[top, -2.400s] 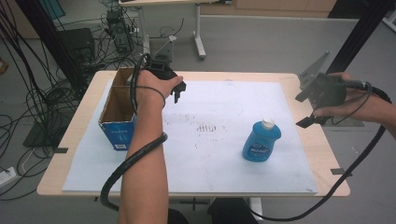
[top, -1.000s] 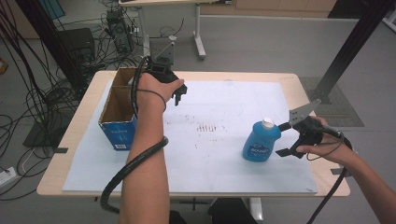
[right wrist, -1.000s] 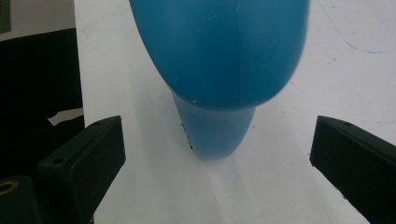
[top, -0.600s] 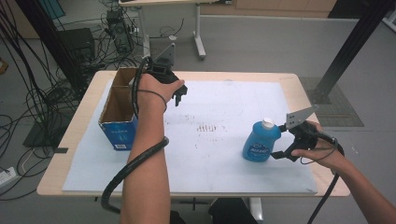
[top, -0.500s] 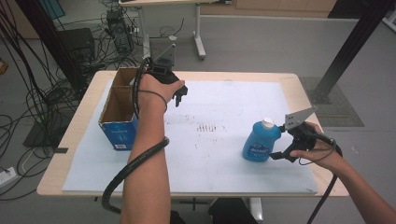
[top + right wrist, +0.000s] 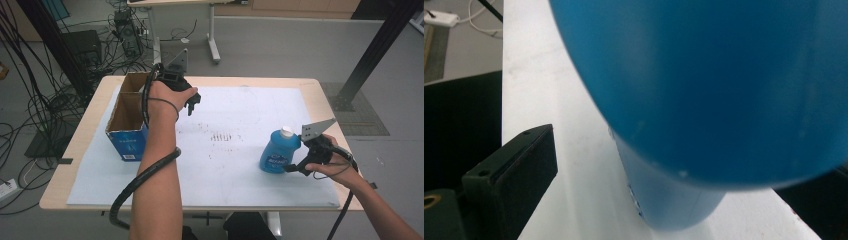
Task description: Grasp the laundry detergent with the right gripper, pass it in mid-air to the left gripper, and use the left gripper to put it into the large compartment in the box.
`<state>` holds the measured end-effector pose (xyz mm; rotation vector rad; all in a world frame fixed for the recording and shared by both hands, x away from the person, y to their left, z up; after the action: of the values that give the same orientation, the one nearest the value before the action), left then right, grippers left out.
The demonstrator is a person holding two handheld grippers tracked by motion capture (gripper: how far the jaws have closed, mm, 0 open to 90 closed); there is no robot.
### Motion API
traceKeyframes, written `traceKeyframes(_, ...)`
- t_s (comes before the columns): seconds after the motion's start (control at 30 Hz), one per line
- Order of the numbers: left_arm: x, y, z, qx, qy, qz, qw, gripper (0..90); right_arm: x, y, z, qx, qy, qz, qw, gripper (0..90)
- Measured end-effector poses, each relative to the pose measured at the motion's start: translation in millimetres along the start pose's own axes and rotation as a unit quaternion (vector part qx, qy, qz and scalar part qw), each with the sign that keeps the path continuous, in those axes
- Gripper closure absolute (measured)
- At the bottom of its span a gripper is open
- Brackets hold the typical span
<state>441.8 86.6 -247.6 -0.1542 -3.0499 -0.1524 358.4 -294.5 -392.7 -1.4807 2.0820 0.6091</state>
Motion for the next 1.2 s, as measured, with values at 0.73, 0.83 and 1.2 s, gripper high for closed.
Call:
traceKeyframes(0.73, -2.4, -2.4, 0.6, 0.003, -0.003, 0.002, 1.0, 6.3, 1.1, 0.9, 10.2, 0.008, -0.027, -0.003, 0.9996, 2.1)
traceKeyframes(0.83, -2.9, -3.3, 1.3, 0.002, -0.002, 0.003, 1.0, 6.3, 0.3, 0.0, 8.9, 0.009, -0.031, -0.003, 0.9995, 2.1)
traceKeyframes(1.2, -3.5, -3.7, 0.9, 0.002, -0.002, 0.004, 1.0, 6.2, -2.1, -0.5, 5.0, 0.013, -0.041, -0.004, 0.9991, 1.9)
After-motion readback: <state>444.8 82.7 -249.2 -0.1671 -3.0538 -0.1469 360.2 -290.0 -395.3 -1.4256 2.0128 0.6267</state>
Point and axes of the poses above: each handheld gripper's, and its own axes: z roughly forward along the jaws, x roughly out of its underside, y roughly to its left, the point moved 2 cm from there along z, roughly forward along the jaws, and after that the axes turned 9 degrees about y, right-handed, at the moved point
